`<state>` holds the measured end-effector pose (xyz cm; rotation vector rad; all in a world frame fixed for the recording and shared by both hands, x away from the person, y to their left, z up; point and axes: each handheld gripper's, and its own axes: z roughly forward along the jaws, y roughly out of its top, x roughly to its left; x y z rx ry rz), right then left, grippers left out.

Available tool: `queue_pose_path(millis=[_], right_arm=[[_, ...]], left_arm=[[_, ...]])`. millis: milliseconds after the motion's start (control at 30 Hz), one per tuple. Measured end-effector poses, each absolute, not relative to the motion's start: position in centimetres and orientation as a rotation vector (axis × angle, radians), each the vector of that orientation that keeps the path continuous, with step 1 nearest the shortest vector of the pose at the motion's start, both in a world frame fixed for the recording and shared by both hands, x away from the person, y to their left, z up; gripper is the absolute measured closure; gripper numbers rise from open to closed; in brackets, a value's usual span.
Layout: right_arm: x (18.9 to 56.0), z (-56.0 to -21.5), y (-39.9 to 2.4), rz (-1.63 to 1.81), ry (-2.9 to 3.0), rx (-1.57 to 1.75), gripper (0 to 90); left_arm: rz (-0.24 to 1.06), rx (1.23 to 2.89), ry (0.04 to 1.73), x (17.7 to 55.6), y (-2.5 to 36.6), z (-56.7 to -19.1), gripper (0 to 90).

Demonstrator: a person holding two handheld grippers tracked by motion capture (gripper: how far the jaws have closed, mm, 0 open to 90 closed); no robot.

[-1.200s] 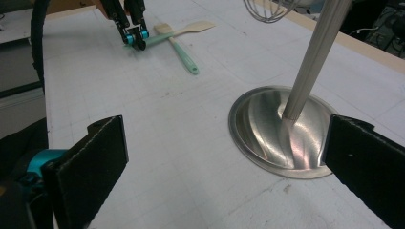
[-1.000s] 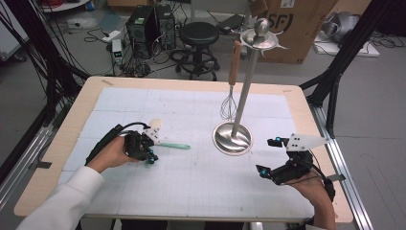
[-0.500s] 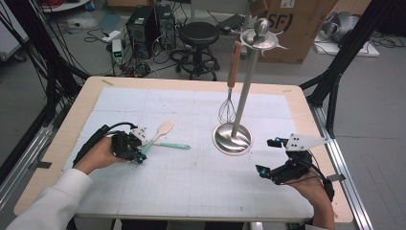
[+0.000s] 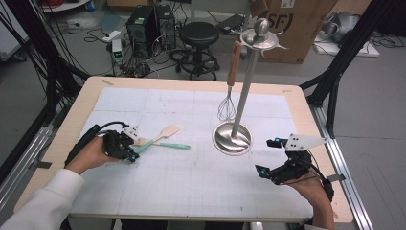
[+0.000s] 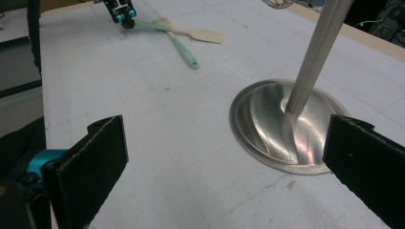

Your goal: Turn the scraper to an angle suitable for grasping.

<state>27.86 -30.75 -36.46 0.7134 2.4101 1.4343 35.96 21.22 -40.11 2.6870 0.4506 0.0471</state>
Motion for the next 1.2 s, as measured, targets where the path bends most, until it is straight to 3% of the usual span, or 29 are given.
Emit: queue_pose_path(millis=[167, 433, 633, 867, 967, 1000, 1200], right_arm=[[27.9, -36.5, -30.7, 1.435, 2.413, 0.715, 0.6], [27.9, -36.4, -30.7, 1.444, 2.410, 0.708, 0.6], [27.9, -36.4, -30.6, 1.450, 2.413, 0.700, 0.6], [27.9, -36.3, -30.8, 1.454, 2.403, 0.706, 0.6], [27.9, -36.4, -30.8, 1.453, 2.405, 0.705, 0.6], [27.9, -36.4, -30.8, 1.454, 2.405, 0.707, 0.6], [27.9, -36.4, -30.7, 1.451, 2.406, 0.706, 0.6]], left_arm=[[0.072, 2.652, 0.463, 35.8, 21.3, -39.5, 89.7], [0.100, 2.593, 0.483, 35.6, 21.7, -37.4, 81.0], [0.173, 2.576, 0.598, 35.6, 21.4, -36.5, 61.7], [0.246, 2.522, 0.623, 35.4, 21.1, -36.1, 25.2], [0.259, 2.499, 0.641, 35.5, 21.0, -35.9, 2.5], [0.317, 2.467, 0.635, 35.5, 21.0, -35.5, 1.6], [0.296, 2.449, 0.681, 35.9, 21.4, -35.6, 1.6]])
